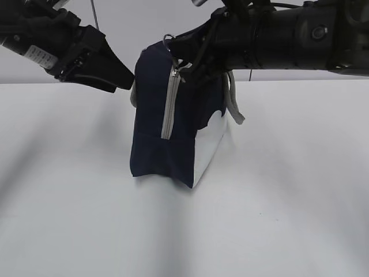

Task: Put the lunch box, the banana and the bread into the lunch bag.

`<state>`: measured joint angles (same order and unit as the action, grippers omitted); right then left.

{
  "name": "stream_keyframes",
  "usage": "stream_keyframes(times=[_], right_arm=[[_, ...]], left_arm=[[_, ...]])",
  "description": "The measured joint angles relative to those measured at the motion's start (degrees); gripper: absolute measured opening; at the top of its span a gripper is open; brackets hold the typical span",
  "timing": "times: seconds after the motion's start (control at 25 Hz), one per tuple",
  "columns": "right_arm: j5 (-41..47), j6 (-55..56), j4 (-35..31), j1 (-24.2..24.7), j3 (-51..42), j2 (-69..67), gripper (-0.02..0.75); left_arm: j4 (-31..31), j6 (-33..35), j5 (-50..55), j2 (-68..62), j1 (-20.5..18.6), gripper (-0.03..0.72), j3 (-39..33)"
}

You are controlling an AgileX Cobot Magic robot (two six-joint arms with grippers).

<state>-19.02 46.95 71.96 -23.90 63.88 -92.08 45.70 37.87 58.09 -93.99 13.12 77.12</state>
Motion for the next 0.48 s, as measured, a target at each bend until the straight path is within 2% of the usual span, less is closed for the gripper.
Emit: stream_keyframes(times=[0.48], right_arm=[[1.5, 0.1, -0.1, 0.0, 2.3, -0.1, -0.016]], left_arm=[[1.4, 1.8, -0.8, -0.1, 0.0, 0.361, 0.0]])
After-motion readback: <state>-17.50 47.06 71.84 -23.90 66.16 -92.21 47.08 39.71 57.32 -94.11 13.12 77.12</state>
